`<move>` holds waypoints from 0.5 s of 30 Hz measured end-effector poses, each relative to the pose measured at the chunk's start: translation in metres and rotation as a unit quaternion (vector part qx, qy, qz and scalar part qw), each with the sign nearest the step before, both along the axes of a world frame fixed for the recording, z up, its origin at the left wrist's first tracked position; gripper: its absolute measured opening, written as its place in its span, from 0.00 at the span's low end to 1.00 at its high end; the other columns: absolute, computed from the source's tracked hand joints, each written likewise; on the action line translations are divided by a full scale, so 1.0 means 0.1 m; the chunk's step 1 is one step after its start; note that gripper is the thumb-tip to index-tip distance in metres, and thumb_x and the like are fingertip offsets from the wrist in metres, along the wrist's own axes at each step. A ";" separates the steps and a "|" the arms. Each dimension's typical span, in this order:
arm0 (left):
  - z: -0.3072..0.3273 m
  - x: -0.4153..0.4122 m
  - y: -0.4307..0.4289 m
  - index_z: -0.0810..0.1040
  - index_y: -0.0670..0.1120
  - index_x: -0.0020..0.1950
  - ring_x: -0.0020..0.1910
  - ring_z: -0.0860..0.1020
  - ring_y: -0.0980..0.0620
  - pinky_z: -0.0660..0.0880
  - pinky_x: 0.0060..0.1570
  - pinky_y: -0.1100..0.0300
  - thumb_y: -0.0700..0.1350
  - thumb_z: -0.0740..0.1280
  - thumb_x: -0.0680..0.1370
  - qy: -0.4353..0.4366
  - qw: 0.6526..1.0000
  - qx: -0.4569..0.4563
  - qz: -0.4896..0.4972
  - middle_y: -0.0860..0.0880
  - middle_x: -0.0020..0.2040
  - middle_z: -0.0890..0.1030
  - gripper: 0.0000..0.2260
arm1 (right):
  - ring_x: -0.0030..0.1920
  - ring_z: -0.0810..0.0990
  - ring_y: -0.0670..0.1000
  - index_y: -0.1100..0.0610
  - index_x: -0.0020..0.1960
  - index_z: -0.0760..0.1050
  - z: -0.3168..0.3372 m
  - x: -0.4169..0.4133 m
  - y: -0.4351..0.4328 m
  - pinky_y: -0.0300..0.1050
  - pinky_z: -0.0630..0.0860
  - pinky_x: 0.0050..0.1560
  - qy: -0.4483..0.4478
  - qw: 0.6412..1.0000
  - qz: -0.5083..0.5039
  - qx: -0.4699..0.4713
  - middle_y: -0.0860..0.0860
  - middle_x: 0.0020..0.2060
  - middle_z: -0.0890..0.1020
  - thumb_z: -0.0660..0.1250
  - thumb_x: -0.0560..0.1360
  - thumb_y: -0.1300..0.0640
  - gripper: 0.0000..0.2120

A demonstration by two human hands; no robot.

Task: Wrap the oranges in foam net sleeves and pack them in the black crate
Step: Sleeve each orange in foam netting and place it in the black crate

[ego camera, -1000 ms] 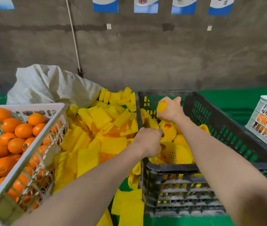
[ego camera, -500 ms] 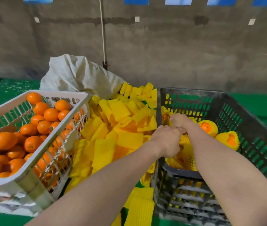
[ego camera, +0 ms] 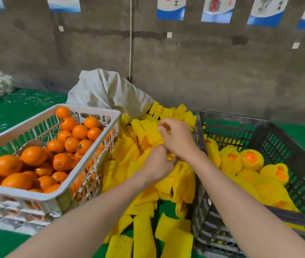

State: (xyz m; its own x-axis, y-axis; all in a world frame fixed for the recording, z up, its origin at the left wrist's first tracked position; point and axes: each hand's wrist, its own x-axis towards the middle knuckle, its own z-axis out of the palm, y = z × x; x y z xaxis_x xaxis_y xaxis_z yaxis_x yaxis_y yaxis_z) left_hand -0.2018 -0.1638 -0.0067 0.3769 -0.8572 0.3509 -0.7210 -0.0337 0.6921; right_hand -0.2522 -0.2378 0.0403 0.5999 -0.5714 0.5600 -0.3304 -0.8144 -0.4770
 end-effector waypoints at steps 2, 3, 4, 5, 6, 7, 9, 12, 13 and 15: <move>0.04 0.40 0.21 0.81 0.36 0.48 0.51 0.79 0.40 0.70 0.46 0.51 0.38 0.67 0.76 -0.007 0.999 0.020 0.039 0.37 0.48 0.83 0.06 | 0.53 0.78 0.58 0.59 0.52 0.79 -0.19 0.23 0.10 0.50 0.74 0.52 0.074 0.997 -0.002 0.032 0.57 0.51 0.82 0.61 0.77 0.59 0.09; 0.04 0.60 0.33 0.82 0.36 0.47 0.50 0.79 0.40 0.72 0.46 0.51 0.38 0.67 0.76 -0.007 0.998 0.020 0.055 0.38 0.47 0.83 0.06 | 0.54 0.78 0.59 0.58 0.52 0.79 -0.31 0.34 0.14 0.50 0.74 0.52 0.120 0.991 -0.009 0.051 0.58 0.52 0.82 0.60 0.78 0.58 0.10; 0.05 0.78 0.45 0.83 0.37 0.48 0.50 0.80 0.42 0.74 0.48 0.52 0.38 0.67 0.77 0.002 0.997 0.015 0.070 0.39 0.48 0.83 0.06 | 0.55 0.77 0.60 0.58 0.53 0.78 -0.45 0.44 0.16 0.50 0.74 0.52 0.172 0.983 -0.019 0.065 0.59 0.53 0.81 0.59 0.78 0.57 0.11; 0.06 0.92 0.56 0.83 0.38 0.50 0.52 0.80 0.44 0.75 0.51 0.55 0.38 0.67 0.77 0.014 0.996 0.004 0.089 0.41 0.50 0.83 0.06 | 0.57 0.77 0.60 0.58 0.56 0.77 -0.59 0.50 0.15 0.50 0.73 0.53 0.225 0.971 -0.031 0.072 0.59 0.56 0.80 0.59 0.78 0.56 0.12; 0.07 1.08 0.69 0.83 0.39 0.51 0.52 0.80 0.46 0.75 0.52 0.56 0.37 0.67 0.77 0.025 0.993 -0.008 0.112 0.42 0.51 0.83 0.07 | 0.60 0.75 0.60 0.58 0.59 0.76 -0.73 0.57 0.15 0.50 0.72 0.55 0.273 0.958 -0.042 0.074 0.59 0.59 0.78 0.60 0.78 0.54 0.13; 0.08 1.23 0.81 0.83 0.40 0.51 0.52 0.81 0.46 0.76 0.52 0.55 0.37 0.67 0.77 0.039 0.990 -0.022 0.132 0.43 0.51 0.83 0.06 | 0.62 0.73 0.59 0.58 0.62 0.74 -0.86 0.62 0.15 0.50 0.71 0.58 0.314 0.945 -0.053 0.073 0.59 0.61 0.76 0.61 0.78 0.51 0.16; 0.10 1.54 1.05 0.82 0.44 0.49 0.47 0.81 0.47 0.78 0.47 0.51 0.37 0.65 0.78 0.067 0.983 -0.041 0.168 0.44 0.47 0.83 0.06 | 0.66 0.69 0.58 0.58 0.65 0.70 -1.08 0.69 0.15 0.51 0.68 0.61 0.374 0.922 -0.075 0.064 0.58 0.64 0.73 0.63 0.76 0.45 0.23; 0.12 1.95 1.37 0.79 0.48 0.47 0.41 0.80 0.52 0.79 0.44 0.52 0.37 0.63 0.79 0.102 0.970 -0.057 0.215 0.43 0.47 0.83 0.07 | 0.65 0.65 0.57 0.55 0.64 0.71 -1.32 0.75 0.17 0.50 0.64 0.62 0.394 0.912 -0.114 0.001 0.56 0.62 0.70 0.65 0.73 0.40 0.26; 0.11 2.06 1.44 0.79 0.47 0.48 0.41 0.81 0.51 0.79 0.46 0.51 0.37 0.63 0.79 0.120 0.965 -0.058 0.224 0.42 0.48 0.83 0.08 | 0.65 0.65 0.57 0.55 0.62 0.71 -1.37 0.76 0.17 0.50 0.64 0.61 0.389 0.912 -0.123 -0.026 0.56 0.62 0.70 0.65 0.73 0.41 0.24; 0.08 2.23 1.55 0.79 0.43 0.52 0.45 0.81 0.47 0.78 0.48 0.51 0.36 0.63 0.80 0.137 0.964 -0.036 0.223 0.40 0.52 0.82 0.07 | 0.64 0.66 0.56 0.55 0.61 0.72 -1.45 0.78 0.18 0.49 0.63 0.61 0.386 0.911 -0.130 -0.064 0.54 0.61 0.71 0.65 0.74 0.44 0.21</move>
